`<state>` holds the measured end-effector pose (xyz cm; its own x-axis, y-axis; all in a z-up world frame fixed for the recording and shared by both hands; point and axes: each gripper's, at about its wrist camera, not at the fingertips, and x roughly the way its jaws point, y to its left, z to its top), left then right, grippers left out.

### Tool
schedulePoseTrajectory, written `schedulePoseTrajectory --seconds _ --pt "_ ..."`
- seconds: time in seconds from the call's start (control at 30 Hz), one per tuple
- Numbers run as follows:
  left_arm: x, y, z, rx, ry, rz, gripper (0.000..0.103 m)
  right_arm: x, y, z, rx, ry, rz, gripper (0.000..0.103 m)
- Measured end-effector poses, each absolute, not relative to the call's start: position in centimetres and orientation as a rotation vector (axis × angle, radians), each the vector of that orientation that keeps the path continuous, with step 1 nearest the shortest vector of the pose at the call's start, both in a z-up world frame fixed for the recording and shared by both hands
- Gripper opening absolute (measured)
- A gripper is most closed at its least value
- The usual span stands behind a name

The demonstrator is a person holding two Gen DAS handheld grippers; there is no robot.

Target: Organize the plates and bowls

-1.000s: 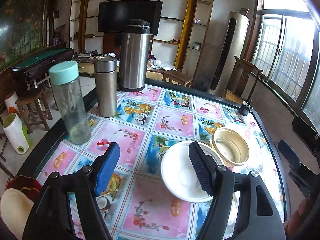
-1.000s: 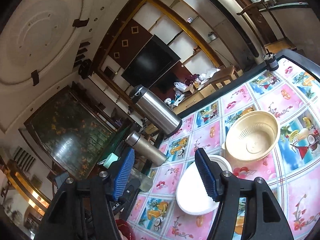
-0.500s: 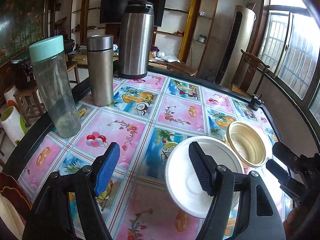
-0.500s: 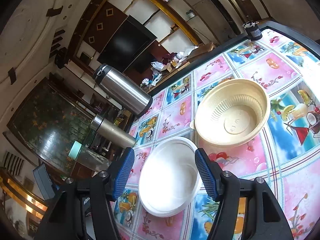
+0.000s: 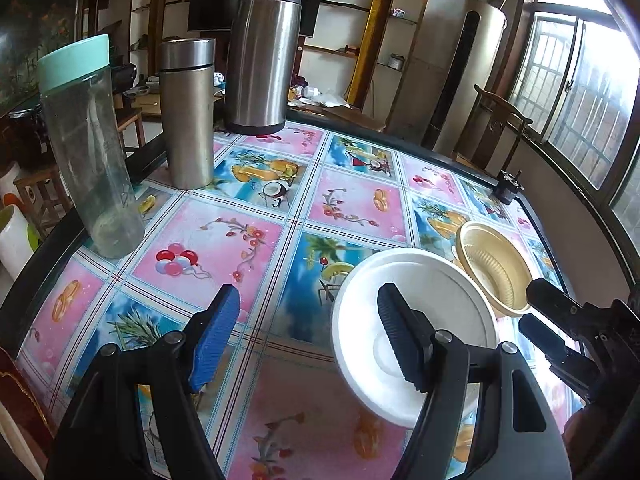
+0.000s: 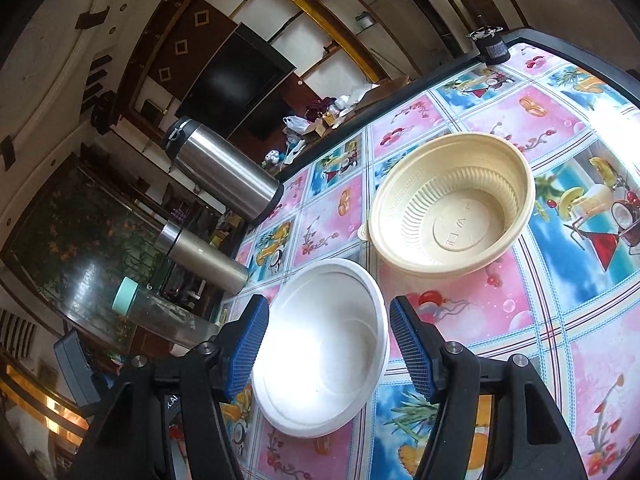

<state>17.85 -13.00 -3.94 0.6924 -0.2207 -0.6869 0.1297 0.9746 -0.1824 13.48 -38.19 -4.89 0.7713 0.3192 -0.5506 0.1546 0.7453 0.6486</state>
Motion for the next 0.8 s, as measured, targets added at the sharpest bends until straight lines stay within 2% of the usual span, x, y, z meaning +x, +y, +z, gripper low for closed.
schedulePoseTrajectory --seconds 0.8 --pt "18.5 -13.1 -6.0 -0.156 0.839 -0.275 0.071 14.0 -37.6 -5.9 0.715 0.711 0.049 0.066"
